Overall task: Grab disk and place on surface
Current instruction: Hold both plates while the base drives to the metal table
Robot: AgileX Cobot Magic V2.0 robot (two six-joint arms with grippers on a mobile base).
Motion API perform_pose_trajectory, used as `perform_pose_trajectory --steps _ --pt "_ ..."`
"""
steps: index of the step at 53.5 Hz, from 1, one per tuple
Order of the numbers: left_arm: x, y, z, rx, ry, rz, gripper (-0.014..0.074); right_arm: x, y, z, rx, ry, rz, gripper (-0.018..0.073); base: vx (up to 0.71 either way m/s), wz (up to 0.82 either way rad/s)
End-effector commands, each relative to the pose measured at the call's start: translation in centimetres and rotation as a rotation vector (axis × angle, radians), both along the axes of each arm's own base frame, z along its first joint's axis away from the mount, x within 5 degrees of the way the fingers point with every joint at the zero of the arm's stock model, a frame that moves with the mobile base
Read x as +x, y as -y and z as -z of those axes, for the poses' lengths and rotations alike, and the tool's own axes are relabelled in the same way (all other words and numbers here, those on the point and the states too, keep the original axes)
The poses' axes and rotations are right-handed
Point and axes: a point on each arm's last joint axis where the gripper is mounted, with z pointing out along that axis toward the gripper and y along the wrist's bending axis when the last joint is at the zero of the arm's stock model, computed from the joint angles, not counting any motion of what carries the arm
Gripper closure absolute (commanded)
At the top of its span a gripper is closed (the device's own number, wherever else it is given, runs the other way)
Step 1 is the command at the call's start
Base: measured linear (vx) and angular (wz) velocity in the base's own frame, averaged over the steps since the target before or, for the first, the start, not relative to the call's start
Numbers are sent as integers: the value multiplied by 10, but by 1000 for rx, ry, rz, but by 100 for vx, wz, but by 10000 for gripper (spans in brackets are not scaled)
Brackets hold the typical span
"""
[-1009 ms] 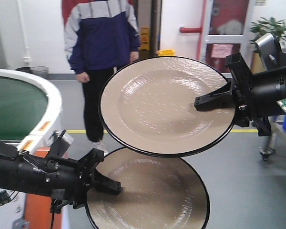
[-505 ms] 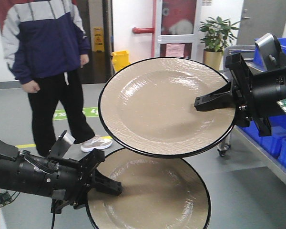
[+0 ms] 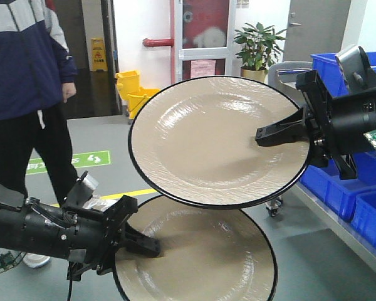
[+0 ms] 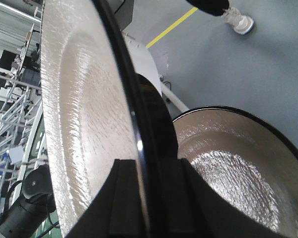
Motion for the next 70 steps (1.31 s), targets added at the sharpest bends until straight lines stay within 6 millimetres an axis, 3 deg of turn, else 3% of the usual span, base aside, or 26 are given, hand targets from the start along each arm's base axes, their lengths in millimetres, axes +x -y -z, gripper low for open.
perform_pose_trajectory --steps 1,70 --pt "-7 3 -39 -138 55 -24 595 -15 -2 -37 127 116 24 568 40 -13" --pt "-7 3 -39 -138 55 -24 595 -15 -2 -37 126 116 25 568 41 -21"
